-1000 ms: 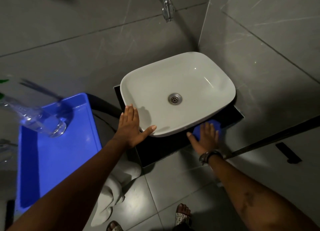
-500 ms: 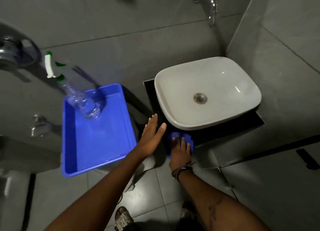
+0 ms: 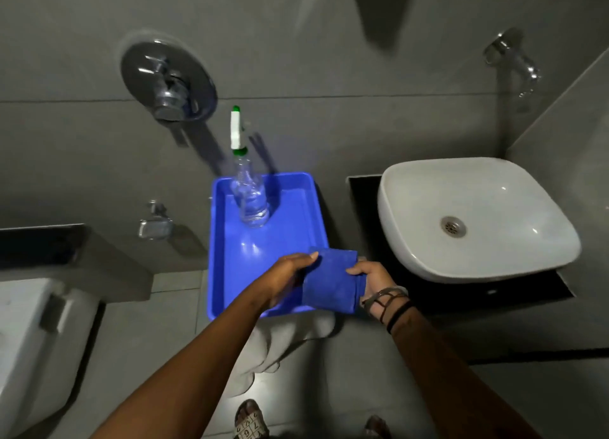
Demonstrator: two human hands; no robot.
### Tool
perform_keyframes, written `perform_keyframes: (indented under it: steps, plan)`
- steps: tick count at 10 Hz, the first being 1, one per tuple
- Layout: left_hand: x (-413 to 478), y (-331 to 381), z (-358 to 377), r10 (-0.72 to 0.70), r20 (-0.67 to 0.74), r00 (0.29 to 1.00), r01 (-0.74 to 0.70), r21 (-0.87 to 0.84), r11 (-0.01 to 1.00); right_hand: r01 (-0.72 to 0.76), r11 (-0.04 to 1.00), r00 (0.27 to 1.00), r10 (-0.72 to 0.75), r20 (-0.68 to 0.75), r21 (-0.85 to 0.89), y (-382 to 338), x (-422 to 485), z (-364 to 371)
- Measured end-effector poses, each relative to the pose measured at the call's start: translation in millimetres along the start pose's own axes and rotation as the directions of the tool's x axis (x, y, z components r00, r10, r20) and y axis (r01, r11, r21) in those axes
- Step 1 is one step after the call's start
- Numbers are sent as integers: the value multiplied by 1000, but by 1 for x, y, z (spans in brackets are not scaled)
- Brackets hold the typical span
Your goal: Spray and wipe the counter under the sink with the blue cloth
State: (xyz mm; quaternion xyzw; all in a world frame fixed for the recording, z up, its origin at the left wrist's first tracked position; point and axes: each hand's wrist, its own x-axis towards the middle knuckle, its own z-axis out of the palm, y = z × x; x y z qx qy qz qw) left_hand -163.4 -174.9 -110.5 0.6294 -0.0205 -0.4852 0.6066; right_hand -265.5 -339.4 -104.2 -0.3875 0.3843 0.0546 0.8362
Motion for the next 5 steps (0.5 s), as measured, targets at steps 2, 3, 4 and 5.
perform_keyframes:
  steps: [2, 3, 4, 5]
  plan:
    - [1, -14, -67, -36, -258, 965, 26, -42, 999, -27, 991, 999, 22, -38, -127, 28, 52, 66]
    - [16, -35, -87, -68, -377, 924, 73, -1, 997, 43, 858, 980, -134, -144, -512, 53, 87, 81]
    - [24, -44, -90, -41, -416, 908, 83, 84, 993, 30, 757, 968, -184, -170, -653, 67, 97, 87]
    - [26, -54, -89, 62, -485, 872, 94, 290, 952, 23, 617, 889, -372, -266, -787, 78, 107, 84]
